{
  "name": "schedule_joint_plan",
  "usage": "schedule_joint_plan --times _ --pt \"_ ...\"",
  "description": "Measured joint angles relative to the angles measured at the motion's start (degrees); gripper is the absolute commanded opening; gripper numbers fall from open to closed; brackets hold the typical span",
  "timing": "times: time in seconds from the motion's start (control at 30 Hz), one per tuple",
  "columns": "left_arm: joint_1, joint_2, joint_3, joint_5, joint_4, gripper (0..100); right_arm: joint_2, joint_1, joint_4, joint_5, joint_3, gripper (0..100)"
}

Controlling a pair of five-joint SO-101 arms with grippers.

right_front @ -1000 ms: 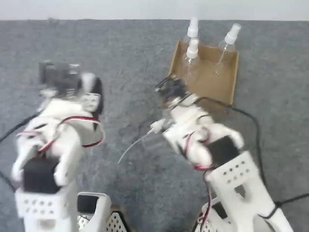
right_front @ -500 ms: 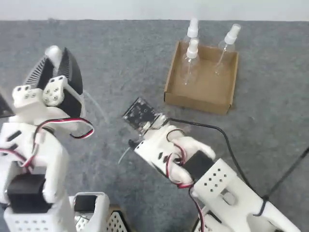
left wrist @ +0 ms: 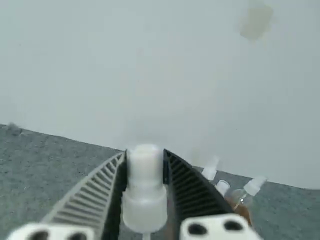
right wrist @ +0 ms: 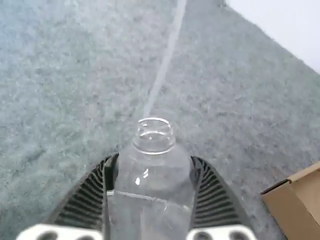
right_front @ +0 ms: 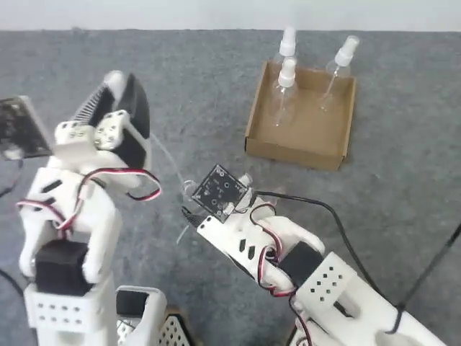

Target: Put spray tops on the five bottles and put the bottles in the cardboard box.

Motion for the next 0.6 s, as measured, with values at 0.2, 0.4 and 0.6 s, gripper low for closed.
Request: schedule_joint_plan --times 0.2,0.4,0.6 --pt "0.70 0.00 3.43 0.00 0.00 1 -0.18 -0.09 0.00 0.00 0.88 0.6" --pt "0.88 -0.09 6.59 0.00 -1.41 1 -0.18 -0.26 0.00 0.00 0.97 0.6" --pt "1.41 -0.26 8.97 0.00 -3.08 1 -0.18 -0.26 0.00 0.00 0.97 0.6"
